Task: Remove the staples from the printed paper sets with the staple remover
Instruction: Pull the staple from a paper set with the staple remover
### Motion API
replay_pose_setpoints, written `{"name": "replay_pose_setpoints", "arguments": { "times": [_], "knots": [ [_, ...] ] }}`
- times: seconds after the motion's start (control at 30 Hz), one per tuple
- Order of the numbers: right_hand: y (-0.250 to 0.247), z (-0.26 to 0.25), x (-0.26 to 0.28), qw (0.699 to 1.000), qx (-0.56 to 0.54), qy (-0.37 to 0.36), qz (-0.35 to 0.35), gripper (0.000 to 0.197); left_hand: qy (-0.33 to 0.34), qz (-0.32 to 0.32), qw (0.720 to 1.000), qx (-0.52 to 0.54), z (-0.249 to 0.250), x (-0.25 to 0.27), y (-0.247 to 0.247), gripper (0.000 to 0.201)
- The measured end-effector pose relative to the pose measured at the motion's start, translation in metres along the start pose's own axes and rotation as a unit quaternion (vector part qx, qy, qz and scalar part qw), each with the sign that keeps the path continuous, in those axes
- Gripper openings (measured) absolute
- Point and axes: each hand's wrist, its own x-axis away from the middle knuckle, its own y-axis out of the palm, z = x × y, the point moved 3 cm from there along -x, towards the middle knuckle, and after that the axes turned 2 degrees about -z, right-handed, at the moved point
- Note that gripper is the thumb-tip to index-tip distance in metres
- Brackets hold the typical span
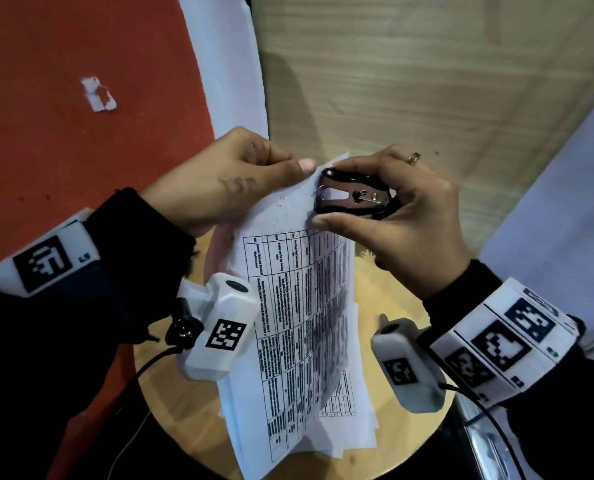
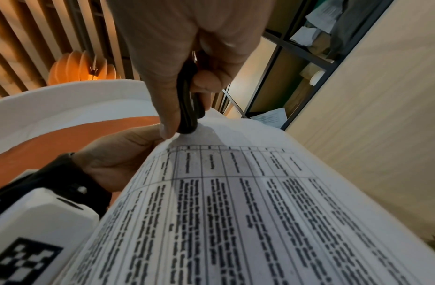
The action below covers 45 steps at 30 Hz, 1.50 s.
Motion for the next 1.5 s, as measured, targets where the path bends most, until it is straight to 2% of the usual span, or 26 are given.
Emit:
{"name": "replay_pose_setpoints", "arguments": {
  "times": [0.13,0.27,0.4,0.63,0.73,0.87,1.0,1.33,1.5],
  "knots": [
    [0.004,0.003,0.005,0.998,-0.048,0.030,-0.022,0.053,-0.007,0.015,1.000,-0.006,-0.008,0.002,-0.004,0.046],
    [0.011,0.007,0.013,0.994,-0.088,0.061,-0.030,0.058,-0.013,0.020,0.999,-0.026,-0.010,0.005,-0.002,0.042],
    [0.009,0.003,0.012,0.999,-0.042,0.015,-0.024,0.054,-0.007,-0.017,0.999,-0.031,-0.006,0.008,0.001,0.054],
    [0.007,-0.004,0.008,0.997,0.032,-0.057,-0.028,0.043,-0.009,-0.042,0.998,-0.048,-0.003,0.008,0.000,0.079],
    [0.007,-0.008,0.008,0.992,0.076,-0.084,-0.046,0.041,-0.012,-0.036,0.997,-0.061,-0.004,0.006,0.000,0.075],
    [0.006,-0.014,0.007,0.981,0.124,-0.132,-0.065,0.038,-0.011,-0.022,0.998,-0.063,-0.003,0.004,-0.002,0.055],
    [0.007,-0.019,0.005,0.974,0.152,-0.155,-0.071,0.036,-0.012,-0.009,0.998,-0.057,-0.002,0.004,-0.002,0.056],
    [0.008,-0.020,0.004,0.969,0.177,-0.156,-0.076,0.026,-0.008,-0.007,1.000,-0.006,-0.002,0.008,0.004,0.052],
    [0.005,-0.016,0.003,0.979,0.146,-0.131,-0.060,0.026,-0.003,-0.022,1.000,0.003,-0.003,0.008,0.002,0.052]
  ]
}}
